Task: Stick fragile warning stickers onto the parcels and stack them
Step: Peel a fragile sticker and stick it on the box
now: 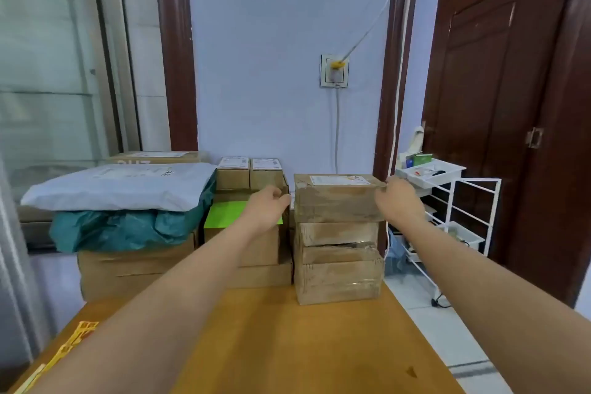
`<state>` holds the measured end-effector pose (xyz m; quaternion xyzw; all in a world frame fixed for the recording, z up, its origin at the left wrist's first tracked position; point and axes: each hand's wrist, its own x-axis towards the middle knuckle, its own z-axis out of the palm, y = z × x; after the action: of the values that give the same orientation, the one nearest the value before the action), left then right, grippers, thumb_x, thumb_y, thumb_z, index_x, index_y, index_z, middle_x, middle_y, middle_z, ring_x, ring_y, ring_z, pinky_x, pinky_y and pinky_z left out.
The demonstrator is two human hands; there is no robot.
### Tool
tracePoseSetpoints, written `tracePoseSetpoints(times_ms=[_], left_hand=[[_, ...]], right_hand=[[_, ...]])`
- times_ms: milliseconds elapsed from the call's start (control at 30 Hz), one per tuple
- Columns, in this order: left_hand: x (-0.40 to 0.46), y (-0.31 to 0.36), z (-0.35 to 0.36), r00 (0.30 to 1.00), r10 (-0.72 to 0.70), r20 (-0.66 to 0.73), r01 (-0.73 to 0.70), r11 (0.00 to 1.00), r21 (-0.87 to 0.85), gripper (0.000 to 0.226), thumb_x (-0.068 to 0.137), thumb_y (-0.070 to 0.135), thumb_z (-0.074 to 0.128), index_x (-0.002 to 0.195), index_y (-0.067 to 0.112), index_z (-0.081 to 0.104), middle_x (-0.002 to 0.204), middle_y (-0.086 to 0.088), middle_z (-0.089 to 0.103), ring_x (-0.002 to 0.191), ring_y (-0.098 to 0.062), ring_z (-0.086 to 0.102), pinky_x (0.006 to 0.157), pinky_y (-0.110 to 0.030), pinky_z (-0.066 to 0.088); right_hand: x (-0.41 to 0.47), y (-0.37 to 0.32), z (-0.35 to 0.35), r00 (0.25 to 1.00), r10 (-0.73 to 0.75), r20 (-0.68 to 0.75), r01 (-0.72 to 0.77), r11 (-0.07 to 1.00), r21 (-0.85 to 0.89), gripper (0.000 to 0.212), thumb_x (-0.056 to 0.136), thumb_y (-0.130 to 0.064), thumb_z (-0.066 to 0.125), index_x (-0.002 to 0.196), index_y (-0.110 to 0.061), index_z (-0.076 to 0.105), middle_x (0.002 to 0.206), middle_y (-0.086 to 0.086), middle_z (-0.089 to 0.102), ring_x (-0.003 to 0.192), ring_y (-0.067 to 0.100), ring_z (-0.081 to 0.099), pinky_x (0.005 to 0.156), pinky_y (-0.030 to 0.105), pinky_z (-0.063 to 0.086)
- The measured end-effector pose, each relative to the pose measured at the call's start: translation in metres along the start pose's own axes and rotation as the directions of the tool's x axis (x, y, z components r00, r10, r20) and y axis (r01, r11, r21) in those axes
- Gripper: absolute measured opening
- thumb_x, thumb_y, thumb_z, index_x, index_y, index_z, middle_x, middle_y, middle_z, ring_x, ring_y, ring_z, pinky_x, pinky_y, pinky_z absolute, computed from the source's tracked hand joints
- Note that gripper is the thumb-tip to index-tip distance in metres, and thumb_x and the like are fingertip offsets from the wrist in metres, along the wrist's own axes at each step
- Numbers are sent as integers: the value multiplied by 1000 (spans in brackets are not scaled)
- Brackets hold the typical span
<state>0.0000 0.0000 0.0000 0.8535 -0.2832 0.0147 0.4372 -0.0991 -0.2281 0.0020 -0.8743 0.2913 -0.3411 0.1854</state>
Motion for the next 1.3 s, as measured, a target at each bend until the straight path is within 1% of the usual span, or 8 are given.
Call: tracePoseSetpoints(times_ms=[200, 333, 433, 600, 767, 900, 1033, 1300], left_hand=[[29, 8, 10, 994, -111, -17, 107, 983, -150, 21, 98, 33, 44, 106, 14, 49, 102, -3, 50, 93, -21, 47, 80, -30, 38], [54, 6, 19, 980, -197, 9, 191, 942, -275, 22, 97, 38, 44, 100, 16, 47, 102, -2, 48, 97, -21, 44, 94, -37, 41], [68, 8, 29, 971, -235, 47, 236, 905, -353, 24, 98, 40, 41, 82, 21, 45, 83, 3, 43, 86, -20, 43, 85, -34, 38], [90, 17, 44, 955, -287, 80, 288, 816, -501, 46, 99, 44, 36, 125, 8, 48, 96, -2, 56, 91, -20, 53, 92, -35, 39], [98, 33, 52, 952, -294, 83, 290, 789, -541, 45, 102, 36, 38, 137, 9, 40, 75, 5, 42, 62, -7, 38, 48, -17, 34], [106, 31, 55, 945, -322, 56, 283, 720, -633, 42, 101, 35, 39, 132, 8, 43, 75, 3, 45, 63, -8, 40, 48, -18, 35], [108, 33, 46, 951, -308, 28, 235, 663, -711, 42, 99, 37, 41, 130, 8, 45, 87, -2, 55, 75, -16, 52, 63, -28, 41], [80, 35, 18, 946, -325, 7, 190, 534, -824, 28, 94, 26, 50, 118, 12, 55, 83, -4, 62, 64, -18, 58, 38, -20, 43]], right_hand=[[31, 4, 4, 967, 234, 101, -249, 950, 187, 47, 97, -31, 42, 130, 3, 44, 129, 23, 52, 113, 38, 52, 84, 37, 42], [46, 9, 13, 942, 301, 148, -332, 898, 288, 53, 98, -33, 38, 135, 5, 40, 133, 23, 48, 117, 37, 48, 81, 33, 36], [54, 15, 22, 916, 357, 185, -402, 824, 399, 54, 98, -34, 39, 136, 4, 41, 135, 21, 48, 119, 35, 47, 83, 32, 35], [65, 22, 32, 871, 396, 291, -491, 684, 539, 58, 96, -41, 41, 139, -1, 43, 136, 16, 49, 118, 31, 50, 86, 31, 39], [71, 23, 40, 852, 384, 355, -523, 621, 584, 53, 92, -38, 48, 130, -2, 51, 120, 16, 59, 103, 32, 58, 84, 37, 50], [71, 18, 39, 857, 382, 346, -516, 622, 589, 44, 92, -33, 48, 123, -2, 54, 113, 16, 60, 101, 32, 58, 89, 40, 51], [73, 8, 29, 881, 370, 295, -471, 631, 616, 32, 91, -33, 49, 107, -5, 53, 112, 16, 60, 103, 33, 57, 94, 44, 49], [52, -10, 11, 888, 372, 269, -448, 574, 685, 31, 87, -36, 52, 102, -9, 56, 109, 15, 63, 100, 33, 60, 94, 49, 50]])
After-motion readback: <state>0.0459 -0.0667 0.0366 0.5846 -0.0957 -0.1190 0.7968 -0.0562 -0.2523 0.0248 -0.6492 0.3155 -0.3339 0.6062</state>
